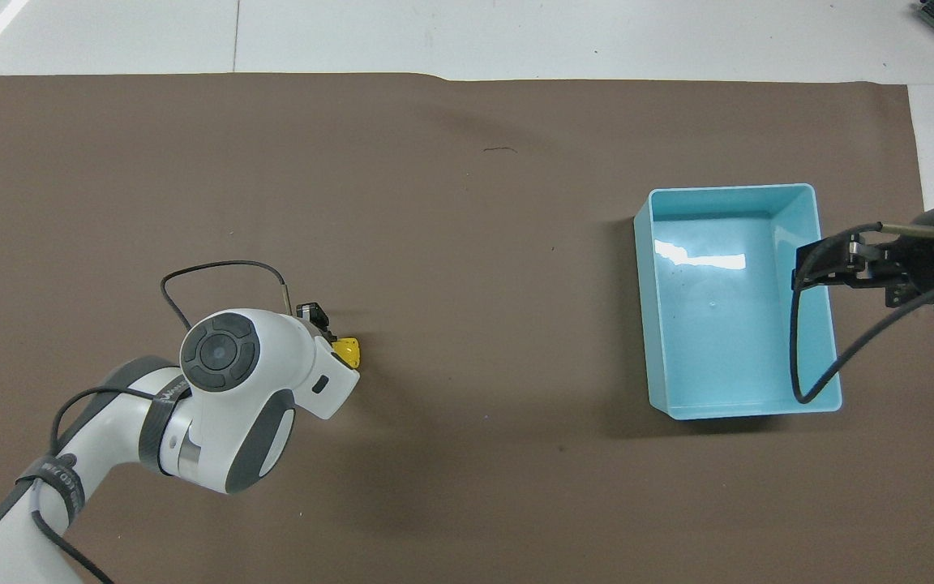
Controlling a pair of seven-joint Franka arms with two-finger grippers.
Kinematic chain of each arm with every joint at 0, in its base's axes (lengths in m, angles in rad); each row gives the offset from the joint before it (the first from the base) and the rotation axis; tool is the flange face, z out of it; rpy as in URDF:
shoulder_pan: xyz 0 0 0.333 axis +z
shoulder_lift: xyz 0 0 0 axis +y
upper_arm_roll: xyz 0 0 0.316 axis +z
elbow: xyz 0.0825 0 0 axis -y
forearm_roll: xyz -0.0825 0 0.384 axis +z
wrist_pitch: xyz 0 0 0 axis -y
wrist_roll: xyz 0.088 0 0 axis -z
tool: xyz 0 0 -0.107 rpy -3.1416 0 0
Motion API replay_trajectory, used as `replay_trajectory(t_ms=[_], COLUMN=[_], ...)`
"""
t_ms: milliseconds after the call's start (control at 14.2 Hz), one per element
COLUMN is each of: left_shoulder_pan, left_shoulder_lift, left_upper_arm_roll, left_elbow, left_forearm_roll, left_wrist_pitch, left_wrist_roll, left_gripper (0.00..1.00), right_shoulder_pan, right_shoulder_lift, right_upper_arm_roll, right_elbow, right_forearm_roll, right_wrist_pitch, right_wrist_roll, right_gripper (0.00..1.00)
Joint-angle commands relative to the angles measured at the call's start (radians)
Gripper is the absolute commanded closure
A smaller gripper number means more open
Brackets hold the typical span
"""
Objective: Wind up and store yellow beetle car
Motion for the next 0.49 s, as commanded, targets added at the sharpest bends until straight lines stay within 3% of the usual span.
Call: replay_trajectory(t_ms=[0, 423], left_shoulder_pan=[-0.002, 0.080], left_shoulder_lift=[-0.006, 0.009], left_upper_arm_roll=[0.016, 0.014], left_elbow=[-0.029, -0.034], left_forearm_roll=[0.005, 0.005], left_wrist_pitch=[0.017, 0.017], left_wrist_roll=[0.073, 0.217], left_gripper=[1.00, 1.00], right_shoulder_pan=[-0.011, -0.011], right_shoulder_lift=[-0.003, -0.003], right_upper_arm_roll=[-0.001, -0.001], right_elbow=[0.003, 0.003], right_forearm_roll=[0.022, 0.023], right_wrist_pitch=[-0.001, -0.001], right_wrist_roll=[-0.027, -0.027], right_gripper=[0.00, 0.00])
